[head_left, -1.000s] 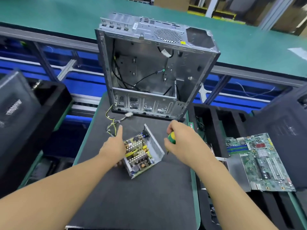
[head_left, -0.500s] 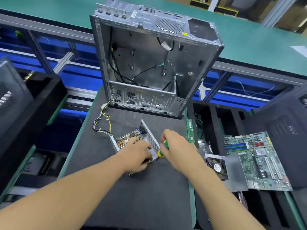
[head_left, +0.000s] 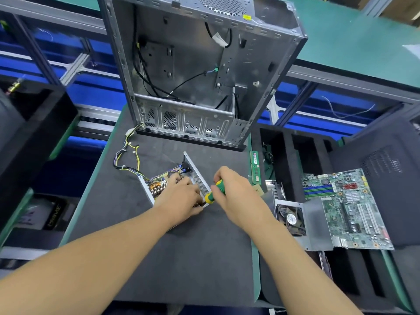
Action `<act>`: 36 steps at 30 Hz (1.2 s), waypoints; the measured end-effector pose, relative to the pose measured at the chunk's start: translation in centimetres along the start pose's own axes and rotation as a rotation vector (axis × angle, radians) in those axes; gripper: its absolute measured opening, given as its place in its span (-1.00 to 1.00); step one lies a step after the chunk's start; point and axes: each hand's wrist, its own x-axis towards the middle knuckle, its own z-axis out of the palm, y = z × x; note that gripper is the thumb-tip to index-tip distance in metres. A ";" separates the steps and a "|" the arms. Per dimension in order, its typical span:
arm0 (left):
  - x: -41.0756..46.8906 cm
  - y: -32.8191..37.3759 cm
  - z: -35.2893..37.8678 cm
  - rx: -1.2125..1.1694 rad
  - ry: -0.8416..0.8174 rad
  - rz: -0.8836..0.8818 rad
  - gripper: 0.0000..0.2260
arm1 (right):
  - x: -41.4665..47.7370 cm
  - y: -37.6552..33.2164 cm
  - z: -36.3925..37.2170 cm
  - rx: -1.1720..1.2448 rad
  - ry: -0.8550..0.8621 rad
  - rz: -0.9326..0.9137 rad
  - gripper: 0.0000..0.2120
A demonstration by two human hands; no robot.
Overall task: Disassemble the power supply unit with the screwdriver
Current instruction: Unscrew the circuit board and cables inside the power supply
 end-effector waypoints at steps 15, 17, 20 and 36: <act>0.3 -0.6 0.7 -0.085 0.036 0.011 -0.77 | 1.1 -0.1 0.1 0.005 -0.037 0.019 -0.89; 0.3 -0.6 0.7 -0.139 0.064 -0.013 -0.85 | 1.2 0.1 0.0 -0.007 -0.044 0.032 -0.89; 0.3 -0.7 0.7 -0.160 0.043 -0.013 -0.85 | 1.3 0.4 -0.1 -0.030 -0.050 0.051 -0.89; 0.5 -0.6 0.9 -0.135 0.083 -0.054 -0.85 | 0.8 0.1 0.0 -0.036 -0.071 0.010 -0.89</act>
